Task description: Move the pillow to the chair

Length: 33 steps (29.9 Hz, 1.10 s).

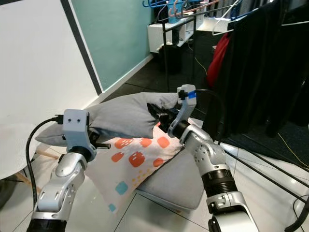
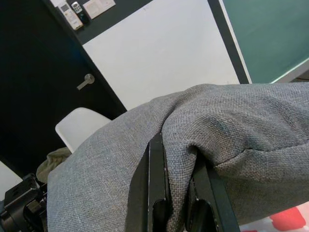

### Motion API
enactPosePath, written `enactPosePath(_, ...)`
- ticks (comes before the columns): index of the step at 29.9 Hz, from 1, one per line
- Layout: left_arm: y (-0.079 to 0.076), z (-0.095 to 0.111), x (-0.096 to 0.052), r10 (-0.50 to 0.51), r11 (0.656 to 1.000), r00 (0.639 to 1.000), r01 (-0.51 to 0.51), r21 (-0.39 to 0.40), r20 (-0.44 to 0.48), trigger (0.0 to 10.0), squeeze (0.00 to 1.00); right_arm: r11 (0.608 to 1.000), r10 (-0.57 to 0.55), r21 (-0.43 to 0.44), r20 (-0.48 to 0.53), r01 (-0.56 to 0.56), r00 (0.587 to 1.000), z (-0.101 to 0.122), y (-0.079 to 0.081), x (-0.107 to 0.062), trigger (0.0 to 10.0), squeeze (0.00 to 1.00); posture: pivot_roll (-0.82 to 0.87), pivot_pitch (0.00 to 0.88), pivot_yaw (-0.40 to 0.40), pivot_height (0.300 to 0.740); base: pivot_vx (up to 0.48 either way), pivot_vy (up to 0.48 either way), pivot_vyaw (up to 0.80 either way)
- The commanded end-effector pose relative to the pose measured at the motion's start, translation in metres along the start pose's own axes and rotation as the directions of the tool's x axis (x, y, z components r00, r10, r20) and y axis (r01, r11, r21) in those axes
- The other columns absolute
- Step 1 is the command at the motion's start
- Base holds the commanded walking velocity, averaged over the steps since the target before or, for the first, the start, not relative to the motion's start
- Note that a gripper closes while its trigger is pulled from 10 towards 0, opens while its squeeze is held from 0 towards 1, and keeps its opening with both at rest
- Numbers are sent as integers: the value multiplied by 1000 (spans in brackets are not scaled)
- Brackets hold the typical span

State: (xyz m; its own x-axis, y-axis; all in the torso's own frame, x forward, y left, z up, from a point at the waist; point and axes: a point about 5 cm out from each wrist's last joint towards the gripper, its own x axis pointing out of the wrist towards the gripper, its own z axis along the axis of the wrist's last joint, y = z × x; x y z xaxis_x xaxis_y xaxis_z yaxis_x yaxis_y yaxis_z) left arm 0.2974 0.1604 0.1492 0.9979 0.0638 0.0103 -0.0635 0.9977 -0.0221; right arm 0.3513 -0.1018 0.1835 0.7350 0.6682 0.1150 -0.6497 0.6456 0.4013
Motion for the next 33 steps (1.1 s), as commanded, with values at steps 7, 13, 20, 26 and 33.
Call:
enactPosePath(7,-5,5,4,9,1000,999,-9,-9,-36,10000,0,1000,2,-25,-4,-2,1000,-3,-2,-3,10000,0,-186,0,14,740,-206,0,794)
enactPosePath(13,-12,8,5,-16,1000,1000,16,3,-17,10000,0,1000,6,-26,1,-5,1000,-6,1,-2,10000,0,-172,0,25,740,-320,0,794)
enactPosePath(20,-19,10,3,-32,999,999,32,-8,-4,10000,0,1000,9,-22,4,-9,1000,-9,3,-3,10000,0,-169,0,20,740,0,0,794)
enactPosePath(26,-23,9,2,-42,999,999,42,-15,-9,10000,0,1000,15,-24,8,-15,1000,-7,4,-2,10000,0,-168,0,16,740,0,0,794)
enactPosePath(33,-23,10,3,-41,999,999,41,-17,-20,10000,0,1000,19,-24,8,-19,1000,-7,4,-2,10000,0,-165,0,16,740,0,0,794)
